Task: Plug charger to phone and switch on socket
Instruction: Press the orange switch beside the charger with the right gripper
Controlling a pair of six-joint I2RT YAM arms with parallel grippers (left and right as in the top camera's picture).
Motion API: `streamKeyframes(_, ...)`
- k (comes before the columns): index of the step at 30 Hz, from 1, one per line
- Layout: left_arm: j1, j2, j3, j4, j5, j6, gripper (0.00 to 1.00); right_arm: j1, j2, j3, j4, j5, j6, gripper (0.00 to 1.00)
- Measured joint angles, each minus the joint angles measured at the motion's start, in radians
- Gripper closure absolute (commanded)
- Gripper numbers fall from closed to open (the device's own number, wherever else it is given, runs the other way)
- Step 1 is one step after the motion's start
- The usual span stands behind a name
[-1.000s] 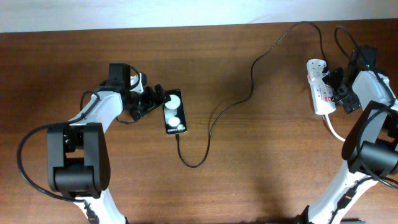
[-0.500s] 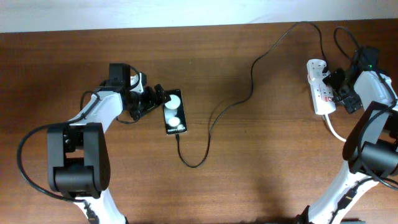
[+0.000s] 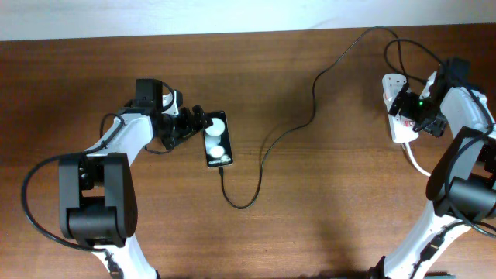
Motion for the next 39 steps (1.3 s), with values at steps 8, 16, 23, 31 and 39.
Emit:
streamKeyframes(8, 0.000, 0.000, 0.000, 0.000, 0.000, 0.000, 0.01, 0.003, 0.000, -0.006, -0.004, 0.016, -0.067, 0.01)
streamKeyframes(16, 0.000, 0.000, 0.000, 0.000, 0.000, 0.000, 0.01, 0.003, 0.000, -0.005, -0.004, 0.018, -0.068, 0.01)
streamKeyframes(23, 0.000, 0.000, 0.000, 0.000, 0.000, 0.000, 0.01, 0.003, 0.001, -0.006, -0.004, 0.018, -0.068, 0.01)
streamKeyframes(31, 0.000, 0.000, 0.000, 0.000, 0.000, 0.000, 0.01, 0.003, 0.001, -0.006, -0.004, 0.018, -0.070, 0.01)
streamKeyframes(39, 0.000, 0.000, 0.000, 0.000, 0.000, 0.000, 0.01, 0.003, 0.001, -0.006, -0.005, 0.018, -0.070, 0.01)
